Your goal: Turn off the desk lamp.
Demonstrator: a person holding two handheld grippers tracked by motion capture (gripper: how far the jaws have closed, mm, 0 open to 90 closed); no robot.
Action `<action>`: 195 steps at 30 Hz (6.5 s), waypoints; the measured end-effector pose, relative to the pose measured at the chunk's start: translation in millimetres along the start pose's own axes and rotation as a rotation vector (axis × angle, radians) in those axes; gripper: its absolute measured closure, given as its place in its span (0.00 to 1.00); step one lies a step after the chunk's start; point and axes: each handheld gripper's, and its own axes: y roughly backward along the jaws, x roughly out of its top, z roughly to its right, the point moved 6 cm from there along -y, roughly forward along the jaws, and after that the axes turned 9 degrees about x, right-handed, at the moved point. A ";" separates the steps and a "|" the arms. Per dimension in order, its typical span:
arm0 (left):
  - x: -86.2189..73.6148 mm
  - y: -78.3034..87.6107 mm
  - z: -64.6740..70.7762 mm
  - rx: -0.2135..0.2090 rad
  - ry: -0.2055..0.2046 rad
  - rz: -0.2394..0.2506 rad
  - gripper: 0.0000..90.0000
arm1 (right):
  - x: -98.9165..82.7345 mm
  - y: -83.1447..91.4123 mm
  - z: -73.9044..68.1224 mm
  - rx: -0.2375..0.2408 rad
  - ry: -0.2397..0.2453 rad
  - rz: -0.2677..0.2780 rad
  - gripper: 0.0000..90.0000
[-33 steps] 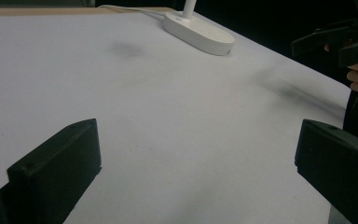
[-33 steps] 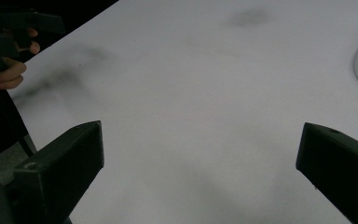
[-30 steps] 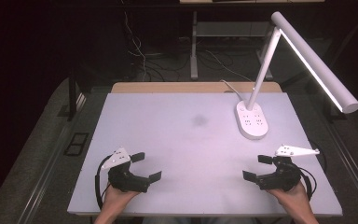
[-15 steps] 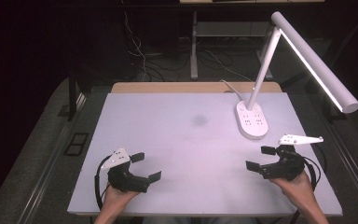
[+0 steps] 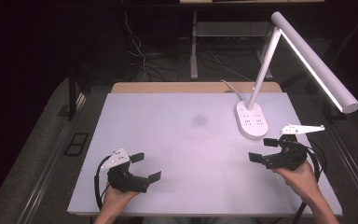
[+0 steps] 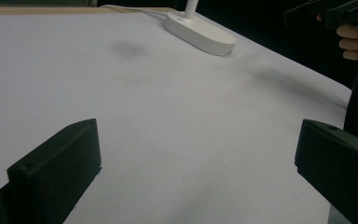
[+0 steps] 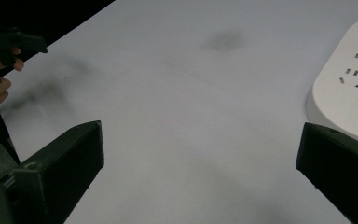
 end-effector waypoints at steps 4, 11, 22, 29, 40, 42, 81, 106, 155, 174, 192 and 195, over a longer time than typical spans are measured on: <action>-0.2 -0.1 0.1 0.000 0.000 -0.001 0.00 | 5.4 0.5 5.7 -0.011 -0.004 -0.009 0.01; 0.3 0.6 -0.4 0.002 0.004 0.006 0.00 | 16.0 1.0 14.5 -0.007 0.007 -0.014 0.01; 0.4 0.8 -1.2 0.006 0.011 0.008 0.00 | 35.2 1.2 32.5 -0.037 0.012 -0.030 0.01; 0.5 1.0 -1.9 0.005 0.013 0.008 0.00 | 45.2 4.7 46.4 -0.059 0.002 -0.025 0.01; 0.5 0.4 -1.6 0.003 0.010 0.007 0.00 | 64.6 9.6 69.7 -0.081 -0.004 -0.014 0.01; 0.6 0.6 -1.6 0.004 0.010 0.008 0.00 | 67.3 10.1 74.2 -0.084 -0.004 -0.011 0.01; -0.3 -0.8 -2.8 -0.001 0.005 -0.002 0.00 | 69.1 -16.2 176.0 -0.210 -0.172 -0.035 0.44; -1.6 -1.7 -3.8 0.009 0.013 -0.009 0.00 | 64.9 -53.6 206.9 -0.274 -0.230 0.014 1.00; -2.3 -0.7 -7.0 0.019 0.019 -0.009 0.00 | 68.7 -68.7 215.2 -0.277 -0.335 0.034 1.00; -2.1 -0.4 -6.8 0.019 0.016 -0.009 0.00 | 67.4 -65.6 215.2 -0.281 -0.316 0.026 1.00; -2.7 -1.6 -5.2 0.011 0.011 -0.015 0.00 | 68.6 -65.8 209.2 -0.331 -0.288 0.013 1.00; -3.1 -1.9 -4.9 0.009 0.008 -0.017 0.00 | 69.6 -61.2 205.6 -0.341 -0.282 0.029 1.00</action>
